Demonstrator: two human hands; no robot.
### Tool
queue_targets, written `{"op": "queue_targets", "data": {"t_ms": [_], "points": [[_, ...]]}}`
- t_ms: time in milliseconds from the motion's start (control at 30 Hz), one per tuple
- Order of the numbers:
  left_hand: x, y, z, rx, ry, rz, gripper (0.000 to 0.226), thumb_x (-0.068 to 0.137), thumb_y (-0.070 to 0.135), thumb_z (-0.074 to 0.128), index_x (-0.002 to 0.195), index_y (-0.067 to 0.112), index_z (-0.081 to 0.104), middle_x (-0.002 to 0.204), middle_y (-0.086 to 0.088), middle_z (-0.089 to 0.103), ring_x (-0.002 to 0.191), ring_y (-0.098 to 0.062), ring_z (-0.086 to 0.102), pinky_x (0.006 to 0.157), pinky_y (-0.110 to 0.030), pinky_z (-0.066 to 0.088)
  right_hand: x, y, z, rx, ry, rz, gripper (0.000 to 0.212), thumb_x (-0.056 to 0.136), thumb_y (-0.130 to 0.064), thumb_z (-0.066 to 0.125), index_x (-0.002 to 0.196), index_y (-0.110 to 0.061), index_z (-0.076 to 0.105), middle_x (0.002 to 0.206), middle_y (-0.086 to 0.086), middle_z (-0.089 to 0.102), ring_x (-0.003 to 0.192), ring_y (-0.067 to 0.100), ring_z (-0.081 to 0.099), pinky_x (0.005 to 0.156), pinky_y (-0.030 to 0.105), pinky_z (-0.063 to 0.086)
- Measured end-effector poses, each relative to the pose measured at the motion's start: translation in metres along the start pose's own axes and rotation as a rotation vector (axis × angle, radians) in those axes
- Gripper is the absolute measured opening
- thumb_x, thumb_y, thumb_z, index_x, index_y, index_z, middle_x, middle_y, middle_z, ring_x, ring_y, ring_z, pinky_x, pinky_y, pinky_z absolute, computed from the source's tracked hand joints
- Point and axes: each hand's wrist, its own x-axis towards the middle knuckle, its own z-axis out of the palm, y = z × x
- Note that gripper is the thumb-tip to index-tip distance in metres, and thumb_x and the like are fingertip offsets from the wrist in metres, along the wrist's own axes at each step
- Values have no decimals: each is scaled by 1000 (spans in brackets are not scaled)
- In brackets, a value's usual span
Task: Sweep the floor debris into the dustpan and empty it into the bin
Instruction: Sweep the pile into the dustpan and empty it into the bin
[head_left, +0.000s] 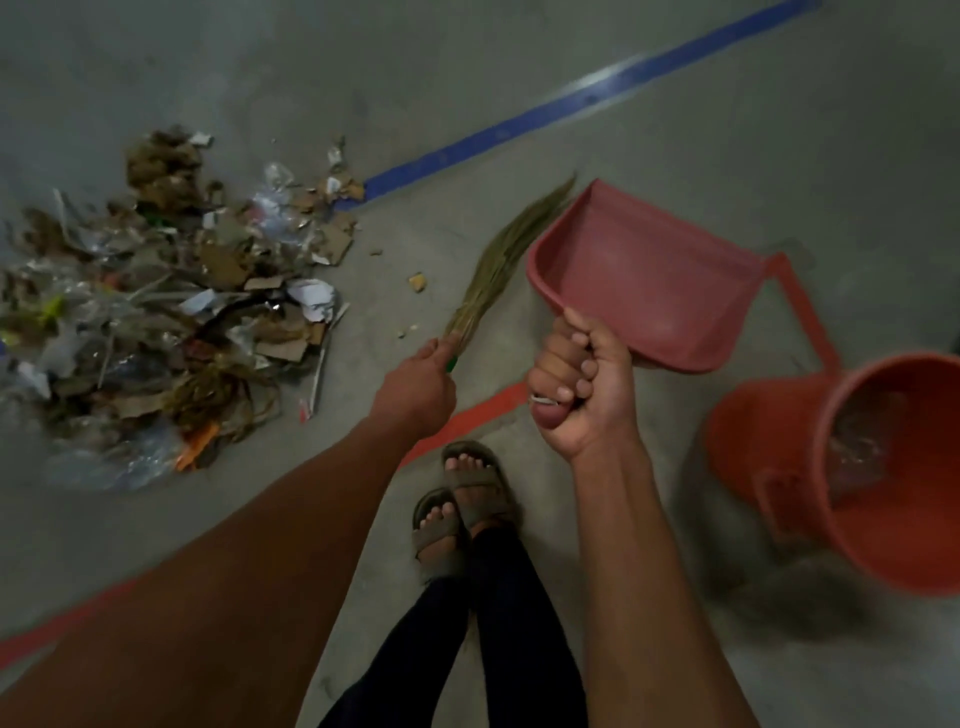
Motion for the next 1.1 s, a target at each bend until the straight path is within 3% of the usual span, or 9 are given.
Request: {"op": "queue_targets", "data": {"t_ms": [100, 200, 300, 533, 800, 933, 1100], "points": [[8, -33, 20, 0, -37, -103, 65, 103, 22, 42, 164, 28, 20, 168, -13, 25, 144, -39, 39, 115, -47, 39, 26, 32, -1, -82, -8, 80, 32, 100, -19, 44, 69, -21, 39, 42, -11, 25, 28, 4, 22, 29, 18, 25], [25, -76, 42, -50, -43, -215, 67, 99, 21, 44, 163, 27, 24, 163, -13, 35, 136, -41, 46, 110, -49, 43, 54, 61, -11, -159, 9, 148, 31, 100, -20, 45, 71, -21, 37, 42, -11, 25, 28, 4, 21, 29, 18, 25], [37, -119, 65, -100, 39, -303, 69, 96, 19, 46, 162, 28, 25, 157, -14, 41, 126, -43, 53, 102, -52, 48, 81, 87, -28, -199, 32, 215, 30, 100, -20, 46, 72, -22, 36, 42, -11, 25, 28, 4, 21, 28, 18, 25], [24, -140, 89, -139, 269, -276, 69, 102, 20, 43, 163, 31, 15, 169, -8, 22, 111, -48, 61, 86, -55, 54, 123, 105, -34, -322, 64, 281, 32, 101, -19, 46, 70, -22, 37, 41, -11, 23, 28, 4, 19, 29, 18, 22], [122, -119, 71, -267, 318, -201, 66, 103, 22, 43, 163, 33, 17, 170, -9, 20, 126, -43, 56, 97, -50, 51, 182, 93, -16, -548, 1, 288, 33, 101, -18, 44, 68, -22, 37, 41, -10, 22, 28, 3, 17, 29, 17, 21], [185, -125, 52, -370, 247, -337, 74, 95, 15, 45, 162, 31, 17, 164, -14, 28, 134, -43, 48, 104, -50, 44, 205, 93, -2, -596, -24, 262, 34, 99, -18, 46, 67, -22, 36, 41, -10, 22, 29, 4, 17, 30, 17, 20], [170, -151, 38, -432, 406, -527, 75, 94, 12, 50, 162, 22, 19, 155, -16, 37, 128, -43, 51, 102, -50, 45, 211, 100, 8, -638, -22, 293, 34, 98, -18, 47, 67, -22, 37, 42, -10, 21, 30, 4, 16, 30, 17, 21]]}}
